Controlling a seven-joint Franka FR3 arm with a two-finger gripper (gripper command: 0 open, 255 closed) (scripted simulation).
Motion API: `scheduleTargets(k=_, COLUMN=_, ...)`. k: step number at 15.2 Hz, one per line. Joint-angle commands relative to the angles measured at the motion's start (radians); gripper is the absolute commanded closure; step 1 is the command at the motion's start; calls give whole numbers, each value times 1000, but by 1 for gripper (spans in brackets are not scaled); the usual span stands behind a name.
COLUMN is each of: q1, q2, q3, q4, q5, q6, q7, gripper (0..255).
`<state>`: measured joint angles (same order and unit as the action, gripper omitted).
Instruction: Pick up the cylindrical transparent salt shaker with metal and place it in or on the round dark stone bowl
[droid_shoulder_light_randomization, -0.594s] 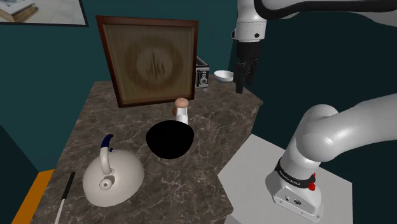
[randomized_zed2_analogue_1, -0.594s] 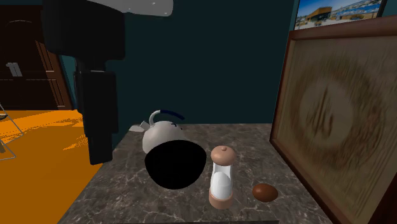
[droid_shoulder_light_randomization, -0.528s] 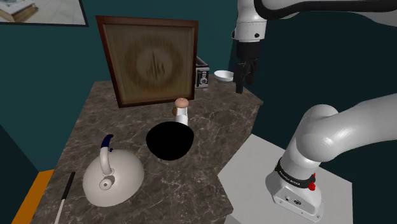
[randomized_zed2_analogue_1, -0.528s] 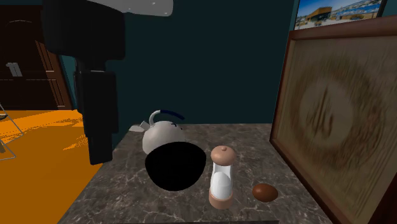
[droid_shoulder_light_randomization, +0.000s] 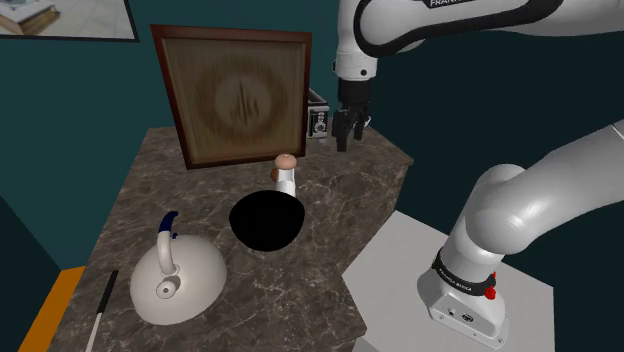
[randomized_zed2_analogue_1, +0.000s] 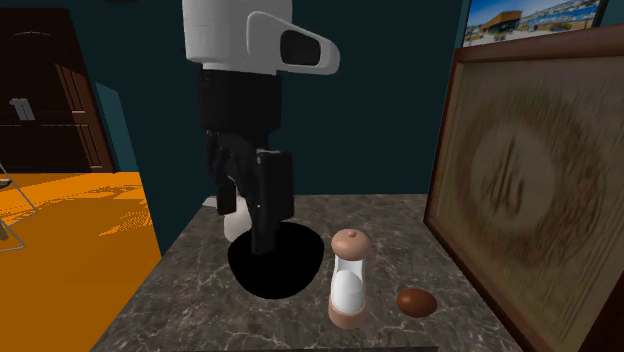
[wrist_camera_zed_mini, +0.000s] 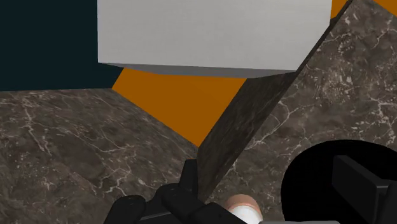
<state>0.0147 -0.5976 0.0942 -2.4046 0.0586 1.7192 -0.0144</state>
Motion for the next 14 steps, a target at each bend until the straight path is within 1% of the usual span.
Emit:
scheduleTargets(k=1, q1=0, q2=70, q3=6, q4=19, q5=-4, q6=70, q7=-4, gripper=0)
scheduleTargets(k=8, q1=-1, q2=314, q3=27, q4=132, q5=-26, q6=256, q7=-10, gripper=0)
scheduleTargets(k=14, q1=1, q2=526, q3=43, q4=277, q5=-60, q6=369, q7=-5, gripper=0)
